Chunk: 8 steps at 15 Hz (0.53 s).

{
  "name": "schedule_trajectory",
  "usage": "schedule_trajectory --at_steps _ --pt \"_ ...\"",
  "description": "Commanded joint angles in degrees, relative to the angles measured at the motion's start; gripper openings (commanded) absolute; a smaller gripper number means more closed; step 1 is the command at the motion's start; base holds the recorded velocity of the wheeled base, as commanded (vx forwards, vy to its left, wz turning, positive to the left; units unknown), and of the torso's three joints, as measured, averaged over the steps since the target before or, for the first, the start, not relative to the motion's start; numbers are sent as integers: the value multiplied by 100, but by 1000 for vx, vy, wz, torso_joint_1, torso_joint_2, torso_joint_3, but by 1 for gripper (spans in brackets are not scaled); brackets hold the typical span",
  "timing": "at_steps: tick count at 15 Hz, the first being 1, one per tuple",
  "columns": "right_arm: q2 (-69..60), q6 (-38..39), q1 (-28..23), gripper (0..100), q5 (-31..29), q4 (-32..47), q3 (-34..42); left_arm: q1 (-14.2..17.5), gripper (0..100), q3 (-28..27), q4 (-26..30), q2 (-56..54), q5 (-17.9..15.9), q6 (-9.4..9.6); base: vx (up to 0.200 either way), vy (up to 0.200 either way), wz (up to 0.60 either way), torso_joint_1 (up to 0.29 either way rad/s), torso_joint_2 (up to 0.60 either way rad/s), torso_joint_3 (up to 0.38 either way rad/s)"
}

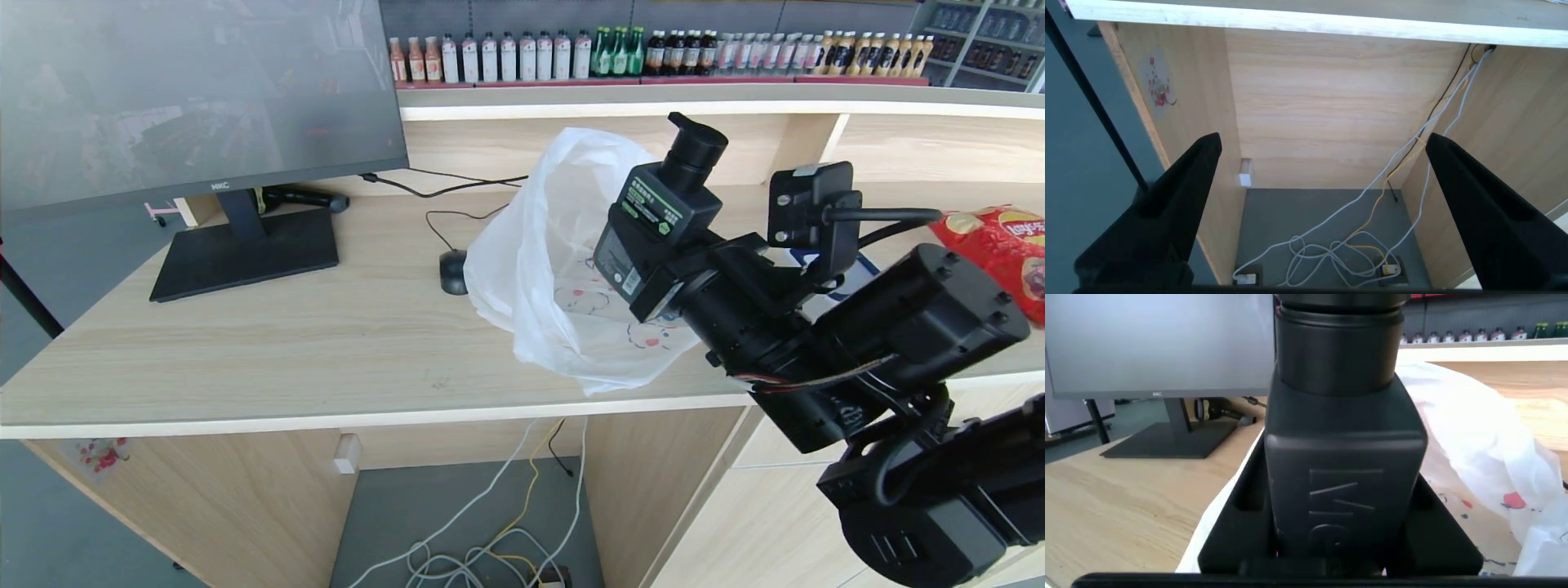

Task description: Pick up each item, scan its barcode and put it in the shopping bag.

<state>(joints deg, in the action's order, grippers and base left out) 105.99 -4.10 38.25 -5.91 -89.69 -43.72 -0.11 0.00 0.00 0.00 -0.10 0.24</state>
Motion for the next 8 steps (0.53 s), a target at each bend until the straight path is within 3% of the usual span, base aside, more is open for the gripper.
schedule_trajectory --at_steps 1,3,8 --pt "177 -3 -169 0 -15 584 -665 2 100 0 0 0 1 2 0 0 0 0 0 0" --pt "63 5 -204 0 20 1691 -1333 2 100 0 0 0 1 2 0 0 0 0 0 0" --pt "695 14 -371 0 29 2737 -2572 2 100 0 0 0 1 2 0 0 0 0 0 0"
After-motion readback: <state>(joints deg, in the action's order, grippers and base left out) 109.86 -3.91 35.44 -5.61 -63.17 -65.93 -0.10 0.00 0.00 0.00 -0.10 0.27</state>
